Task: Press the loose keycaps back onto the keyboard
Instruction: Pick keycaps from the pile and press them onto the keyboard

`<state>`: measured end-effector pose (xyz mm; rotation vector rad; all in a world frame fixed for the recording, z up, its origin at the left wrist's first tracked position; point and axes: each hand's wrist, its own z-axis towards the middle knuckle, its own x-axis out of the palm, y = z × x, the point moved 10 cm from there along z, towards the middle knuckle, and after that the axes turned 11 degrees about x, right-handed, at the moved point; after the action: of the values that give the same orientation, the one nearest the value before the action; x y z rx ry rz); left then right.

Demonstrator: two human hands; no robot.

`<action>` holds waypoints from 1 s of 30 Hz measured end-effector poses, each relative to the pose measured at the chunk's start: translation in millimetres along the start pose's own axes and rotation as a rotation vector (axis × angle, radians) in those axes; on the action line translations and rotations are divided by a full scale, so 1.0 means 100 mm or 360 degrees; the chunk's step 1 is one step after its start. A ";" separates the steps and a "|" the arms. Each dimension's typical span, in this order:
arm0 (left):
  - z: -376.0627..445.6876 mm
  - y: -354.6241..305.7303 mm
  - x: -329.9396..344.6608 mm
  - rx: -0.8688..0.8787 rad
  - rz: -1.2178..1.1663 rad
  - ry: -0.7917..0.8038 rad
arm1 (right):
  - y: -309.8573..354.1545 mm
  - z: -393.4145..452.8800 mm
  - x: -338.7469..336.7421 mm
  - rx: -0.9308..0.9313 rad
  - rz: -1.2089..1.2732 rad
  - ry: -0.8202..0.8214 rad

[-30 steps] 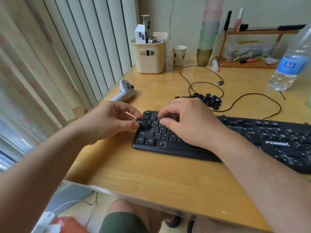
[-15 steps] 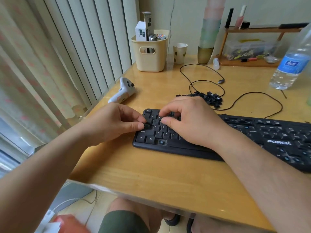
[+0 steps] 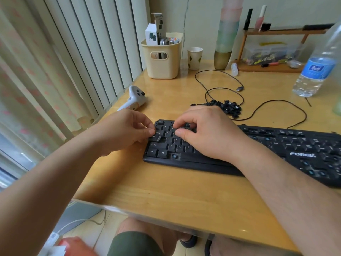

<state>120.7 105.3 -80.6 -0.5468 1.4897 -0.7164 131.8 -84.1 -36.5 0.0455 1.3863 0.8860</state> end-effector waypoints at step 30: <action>-0.11 -0.06 -0.05 -0.0014 0.0313 -0.0212 | 0.18 -0.15 0.32 -0.0072 -0.0388 0.0389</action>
<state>109.9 105.9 -72.7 -0.4391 1.4004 -0.5106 107.7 -60.2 -57.1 -0.2694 1.5593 0.7353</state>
